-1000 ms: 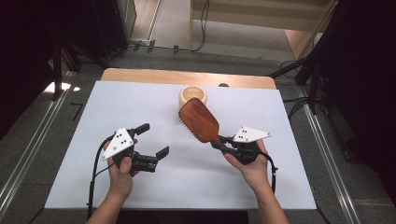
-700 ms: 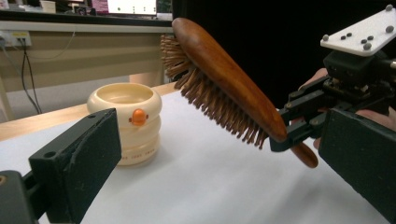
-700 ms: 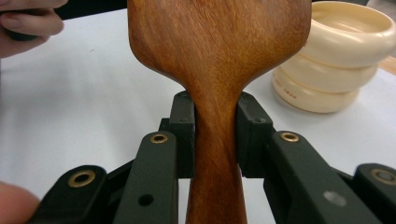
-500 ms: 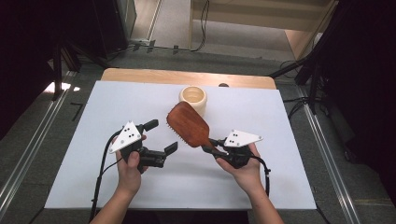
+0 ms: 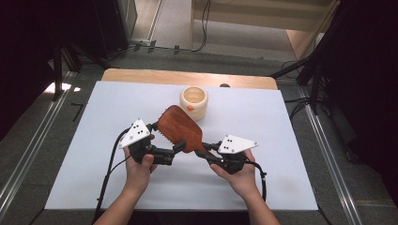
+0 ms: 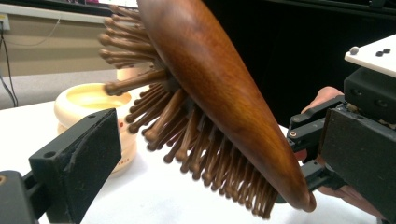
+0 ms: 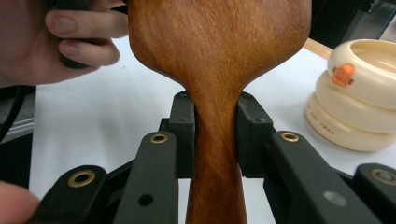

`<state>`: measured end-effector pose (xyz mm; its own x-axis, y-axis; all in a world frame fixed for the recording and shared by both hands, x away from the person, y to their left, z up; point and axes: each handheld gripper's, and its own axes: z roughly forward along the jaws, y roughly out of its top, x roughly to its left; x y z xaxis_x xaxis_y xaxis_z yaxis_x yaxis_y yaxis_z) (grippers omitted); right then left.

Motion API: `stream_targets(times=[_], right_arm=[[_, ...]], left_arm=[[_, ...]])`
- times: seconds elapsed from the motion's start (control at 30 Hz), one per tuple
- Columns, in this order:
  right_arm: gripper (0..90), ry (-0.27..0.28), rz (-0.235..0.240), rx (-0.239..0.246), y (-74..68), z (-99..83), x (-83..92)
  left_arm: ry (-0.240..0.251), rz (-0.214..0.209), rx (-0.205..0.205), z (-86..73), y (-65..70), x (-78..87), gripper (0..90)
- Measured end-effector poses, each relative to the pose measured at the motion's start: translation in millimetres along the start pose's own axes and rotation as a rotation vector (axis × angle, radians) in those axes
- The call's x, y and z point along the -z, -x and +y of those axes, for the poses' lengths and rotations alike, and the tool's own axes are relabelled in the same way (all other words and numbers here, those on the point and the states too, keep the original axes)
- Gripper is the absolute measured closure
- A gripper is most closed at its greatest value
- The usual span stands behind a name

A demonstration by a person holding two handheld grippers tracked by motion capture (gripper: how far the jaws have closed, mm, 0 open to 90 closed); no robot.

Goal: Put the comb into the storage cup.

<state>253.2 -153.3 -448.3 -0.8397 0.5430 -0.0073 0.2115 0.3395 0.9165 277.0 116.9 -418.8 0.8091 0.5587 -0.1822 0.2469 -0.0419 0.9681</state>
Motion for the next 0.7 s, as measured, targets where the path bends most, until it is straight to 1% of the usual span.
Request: stream_targets(times=[0.13,0.2,0.27,0.33,0.4,0.47,0.5,0.57,0.63,0.67,0.7], right_arm=[[70.2,0.01,0.009,0.005,-5.7,1.6,-3.5],[70.3,0.011,0.009,0.014,-8.0,2.2,-5.5],[70.2,0.012,0.007,0.013,-10.1,2.1,-7.2],[70.2,0.017,0.001,0.014,-11.9,1.8,-8.8],[70.3,0.025,0.003,0.009,-13.1,1.5,-9.6],[70.3,0.036,-0.004,0.006,-15.4,1.1,-11.1],[70.3,0.036,-0.004,0.006,-15.4,1.1,-11.1],[70.2,0.043,-0.003,0.007,-16.2,0.6,-12.2],[70.2,0.048,-0.003,0.011,-17.6,0.1,-13.5],[70.2,0.056,-0.006,0.01,-18.0,-0.5,-14.6],[70.2,0.057,-0.005,0.009,-17.8,-0.8,-14.8]], left_arm=[[-0.01,-0.004,0.004,0.2,2.2,-2.6,0.7],[-0.011,-0.006,0.016,0.8,3.4,-4.0,3.6],[-0.01,-0.004,0.024,1.5,4.2,-4.6,4.9],[-0.007,0.007,0.033,2.2,5.0,-4.7,10.0],[-0.007,0.014,0.035,2.5,4.7,-4.4,12.7],[-0.01,0.014,0.048,2.8,3.3,-4.3,17.1],[-0.012,0.016,0.051,2.8,2.6,-4.3,17.1],[-0.02,0.006,0.063,2.8,1.9,-4.7,20.3],[-0.024,0.026,0.068,2.7,2.8,-5.1,27.1],[-0.02,0.019,0.075,2.7,2.0,-4.8,30.5],[-0.022,0.017,0.078,2.9,1.5,-4.4,31.2]])
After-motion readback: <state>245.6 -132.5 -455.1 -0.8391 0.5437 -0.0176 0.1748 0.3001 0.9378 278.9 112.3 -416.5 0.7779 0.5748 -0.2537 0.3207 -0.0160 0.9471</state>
